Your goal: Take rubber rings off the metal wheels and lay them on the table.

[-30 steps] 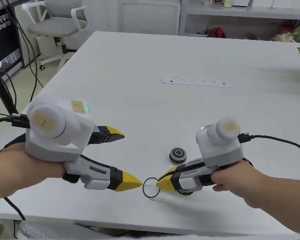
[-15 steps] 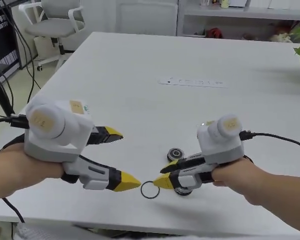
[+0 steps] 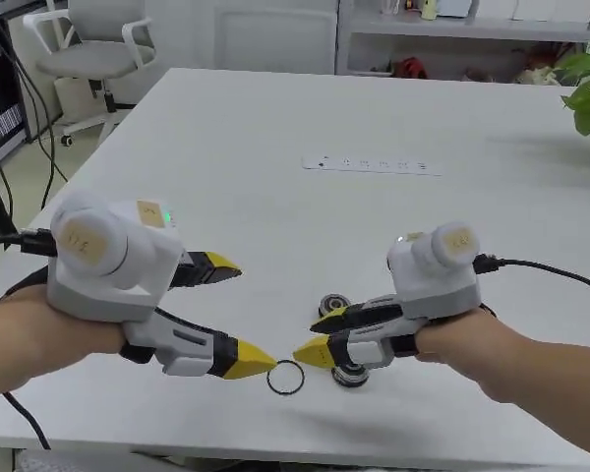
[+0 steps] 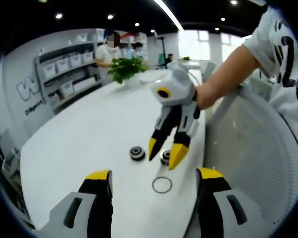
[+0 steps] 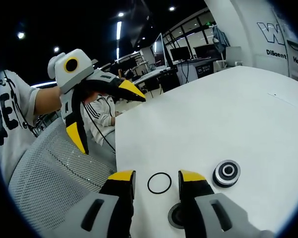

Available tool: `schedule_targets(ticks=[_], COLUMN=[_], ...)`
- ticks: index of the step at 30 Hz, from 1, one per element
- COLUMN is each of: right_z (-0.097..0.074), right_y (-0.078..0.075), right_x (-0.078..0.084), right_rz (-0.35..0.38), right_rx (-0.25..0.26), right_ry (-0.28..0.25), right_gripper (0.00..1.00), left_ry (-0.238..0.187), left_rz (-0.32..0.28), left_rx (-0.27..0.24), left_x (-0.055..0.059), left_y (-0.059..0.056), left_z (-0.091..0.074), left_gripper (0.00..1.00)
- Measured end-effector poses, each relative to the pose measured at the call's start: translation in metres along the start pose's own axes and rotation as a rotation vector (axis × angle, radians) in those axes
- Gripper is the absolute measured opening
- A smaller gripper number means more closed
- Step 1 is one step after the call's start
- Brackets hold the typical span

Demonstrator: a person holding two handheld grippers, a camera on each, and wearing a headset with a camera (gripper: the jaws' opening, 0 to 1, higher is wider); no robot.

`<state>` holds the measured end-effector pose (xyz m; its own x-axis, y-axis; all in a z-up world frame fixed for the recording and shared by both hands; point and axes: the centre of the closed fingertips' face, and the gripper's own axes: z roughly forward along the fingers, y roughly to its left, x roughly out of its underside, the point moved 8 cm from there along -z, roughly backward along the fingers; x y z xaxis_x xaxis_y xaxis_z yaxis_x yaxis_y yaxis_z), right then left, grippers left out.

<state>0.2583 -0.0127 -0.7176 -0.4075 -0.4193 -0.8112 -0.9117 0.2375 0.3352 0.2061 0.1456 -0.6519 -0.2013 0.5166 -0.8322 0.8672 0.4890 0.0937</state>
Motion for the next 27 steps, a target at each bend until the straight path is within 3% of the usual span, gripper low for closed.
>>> schedule_targets(ticks=[16,27], right_z=[-0.024,-0.041], right_y=[-0.003,-0.007], right_x=[-0.001,0.001], right_rz=[0.003,0.004], right_rx=[0.023,0.042], right_ry=[-0.059,-0.070], right_gripper=[0.34,0.34], left_ry=[-0.002,-0.008], left_rz=[0.004,0.016], left_rx=[0.014,0.028], left_x=[-0.007,-0.015], left_y=[-0.002,-0.005], left_z=[0.011,0.022], left_gripper=[0.69,0.68])
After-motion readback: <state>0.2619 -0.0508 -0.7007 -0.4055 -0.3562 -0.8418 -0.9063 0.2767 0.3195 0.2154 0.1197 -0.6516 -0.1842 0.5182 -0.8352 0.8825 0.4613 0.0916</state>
